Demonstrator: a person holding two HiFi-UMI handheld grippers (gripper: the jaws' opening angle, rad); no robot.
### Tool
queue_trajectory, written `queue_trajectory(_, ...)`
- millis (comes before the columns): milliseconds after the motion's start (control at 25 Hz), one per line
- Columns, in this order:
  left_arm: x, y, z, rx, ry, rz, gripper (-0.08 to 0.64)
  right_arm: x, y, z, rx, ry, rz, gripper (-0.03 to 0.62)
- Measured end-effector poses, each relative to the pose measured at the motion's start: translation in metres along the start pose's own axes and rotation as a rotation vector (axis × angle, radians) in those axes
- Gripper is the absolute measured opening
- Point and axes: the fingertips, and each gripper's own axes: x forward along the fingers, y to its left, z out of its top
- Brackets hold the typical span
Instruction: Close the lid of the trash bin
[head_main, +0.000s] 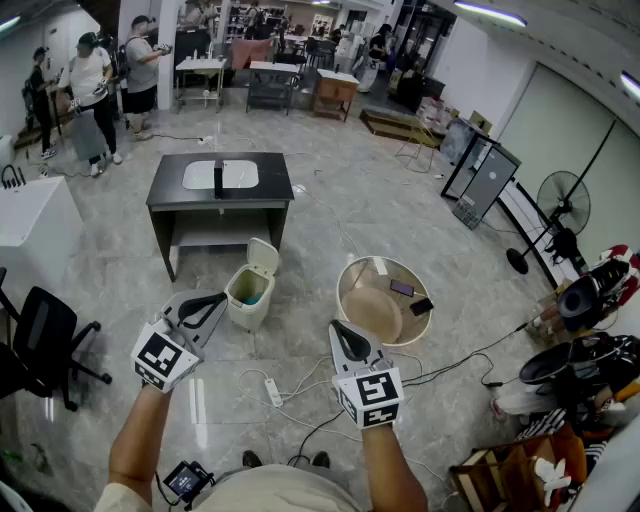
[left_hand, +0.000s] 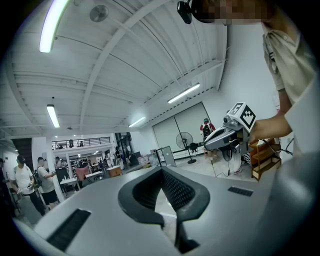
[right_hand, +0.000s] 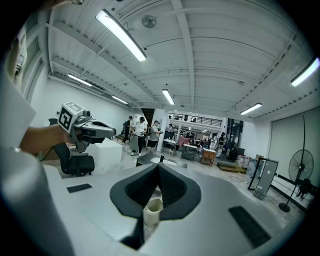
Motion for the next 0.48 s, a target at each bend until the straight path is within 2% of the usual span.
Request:
queue_trajectory(200, -0.006, 0.002, -0.012, -0.003, -0.001, 0.0, 0.014, 0.004, 0.007, -0.006, -0.002, 0.002, -0.004, 0.023)
queue_trajectory(480, -0.01, 0.006, -0.011, -0.011, -0.012, -0.002, 0.014, 0.005, 0.014, 0.004, -0.009, -0.016, 0.003, 0.023)
